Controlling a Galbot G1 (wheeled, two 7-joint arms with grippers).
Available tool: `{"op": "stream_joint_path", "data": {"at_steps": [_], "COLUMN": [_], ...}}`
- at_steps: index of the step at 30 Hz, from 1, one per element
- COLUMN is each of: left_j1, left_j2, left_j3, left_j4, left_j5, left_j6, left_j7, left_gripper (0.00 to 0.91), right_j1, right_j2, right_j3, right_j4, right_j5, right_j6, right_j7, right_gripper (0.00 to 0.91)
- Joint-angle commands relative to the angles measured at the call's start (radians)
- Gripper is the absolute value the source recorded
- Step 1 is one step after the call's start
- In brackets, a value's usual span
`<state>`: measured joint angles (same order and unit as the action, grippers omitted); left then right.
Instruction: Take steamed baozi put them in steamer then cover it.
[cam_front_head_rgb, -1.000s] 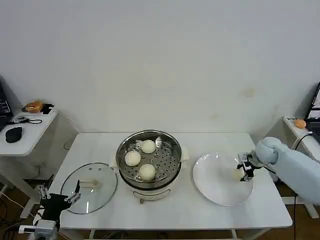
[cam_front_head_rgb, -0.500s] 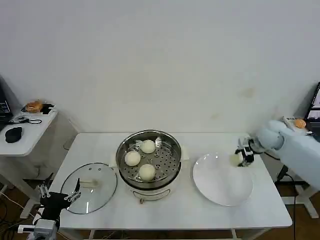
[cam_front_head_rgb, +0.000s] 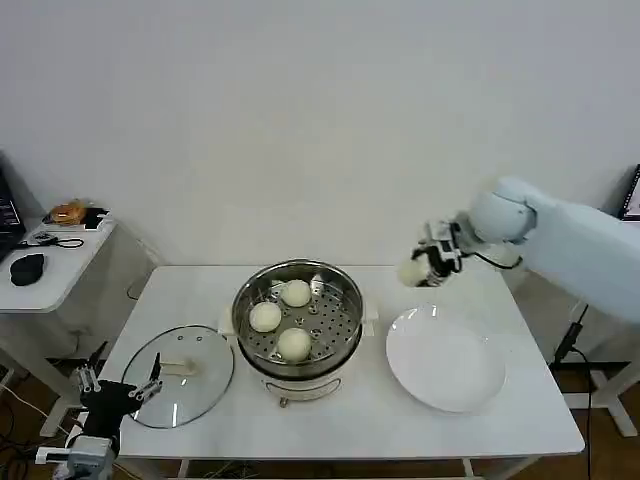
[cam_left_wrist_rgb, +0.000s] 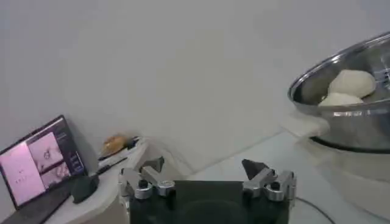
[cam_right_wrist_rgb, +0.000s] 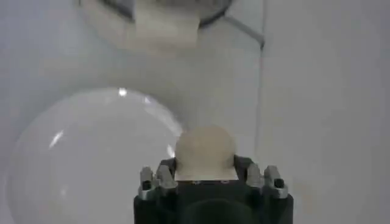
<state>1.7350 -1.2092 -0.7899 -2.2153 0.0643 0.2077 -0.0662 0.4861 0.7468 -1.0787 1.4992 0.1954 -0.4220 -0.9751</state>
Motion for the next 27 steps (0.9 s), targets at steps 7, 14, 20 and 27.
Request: {"op": "stream_joint_path", "data": {"at_steps": [7, 14, 20, 27], "left_j1": [-0.010, -0.013, -0.013, -0.015], "left_j2": [-0.002, 0.002, -0.002, 0.002], "left_j3": [-0.007, -0.020, -0.022, -0.023], "left_j4": [0.008, 0.016, 0.017, 0.020], "left_j5": [-0.006, -0.017, -0.019, -0.020], "left_j6": [0.000, 0.000, -0.001, -0.001], "left_j7": [0.001, 0.001, 0.001, 0.002], "left_gripper": [0.907, 0.907, 0.907, 0.907], "right_j1": [0.118, 0.065, 0.006, -0.043], "right_j2": [0.357, 0.428, 0.426, 0.417], "right_j3": [-0.191, -0.201, -0.212, -0.202], "right_j4": [-0.013, -0.047, -0.077, -0.117], "right_j5": [0.417, 0.489, 0.439, 0.391], "right_j6": [-0.285, -0.308, -0.307, -0.307], "right_j7": [0.232, 0.293, 0.295, 0.291], "right_gripper": [0.645, 0.655, 0.655, 0.655]}}
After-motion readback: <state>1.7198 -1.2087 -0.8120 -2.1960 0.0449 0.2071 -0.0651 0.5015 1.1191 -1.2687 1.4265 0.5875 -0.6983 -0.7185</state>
